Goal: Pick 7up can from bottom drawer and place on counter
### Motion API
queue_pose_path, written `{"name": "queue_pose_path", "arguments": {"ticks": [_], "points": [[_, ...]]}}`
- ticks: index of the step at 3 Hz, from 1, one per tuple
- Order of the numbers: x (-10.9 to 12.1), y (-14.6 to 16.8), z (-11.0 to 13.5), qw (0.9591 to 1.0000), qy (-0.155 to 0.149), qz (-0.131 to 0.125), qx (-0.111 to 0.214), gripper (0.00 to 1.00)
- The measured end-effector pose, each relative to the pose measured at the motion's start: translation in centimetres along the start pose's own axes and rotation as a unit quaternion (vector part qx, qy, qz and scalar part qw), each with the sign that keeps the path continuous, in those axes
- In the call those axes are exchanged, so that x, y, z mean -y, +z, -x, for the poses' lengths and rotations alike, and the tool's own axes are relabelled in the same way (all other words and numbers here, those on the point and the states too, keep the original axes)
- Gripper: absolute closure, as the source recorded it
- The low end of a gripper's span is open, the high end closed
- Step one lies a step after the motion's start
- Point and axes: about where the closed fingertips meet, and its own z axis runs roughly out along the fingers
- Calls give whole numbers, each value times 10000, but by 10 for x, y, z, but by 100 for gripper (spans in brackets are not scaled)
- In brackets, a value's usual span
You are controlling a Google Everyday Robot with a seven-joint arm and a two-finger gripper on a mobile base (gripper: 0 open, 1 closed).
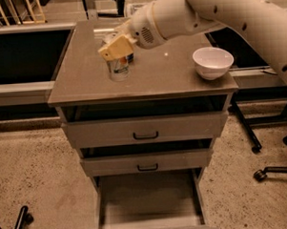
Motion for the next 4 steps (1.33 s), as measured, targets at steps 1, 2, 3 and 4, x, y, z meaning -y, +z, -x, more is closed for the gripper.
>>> {"name": "queue_pose_path", "arguments": {"ticks": [1,2,3,4], "points": [[27,1,-30,9969,752,-97,-228,100],[50,5,-42,9937,1058,-26,-368,100],[71,4,-53,9930,1014,-40,-601,83],[83,-7,-62,9940,629,-311,-836,59]]}}
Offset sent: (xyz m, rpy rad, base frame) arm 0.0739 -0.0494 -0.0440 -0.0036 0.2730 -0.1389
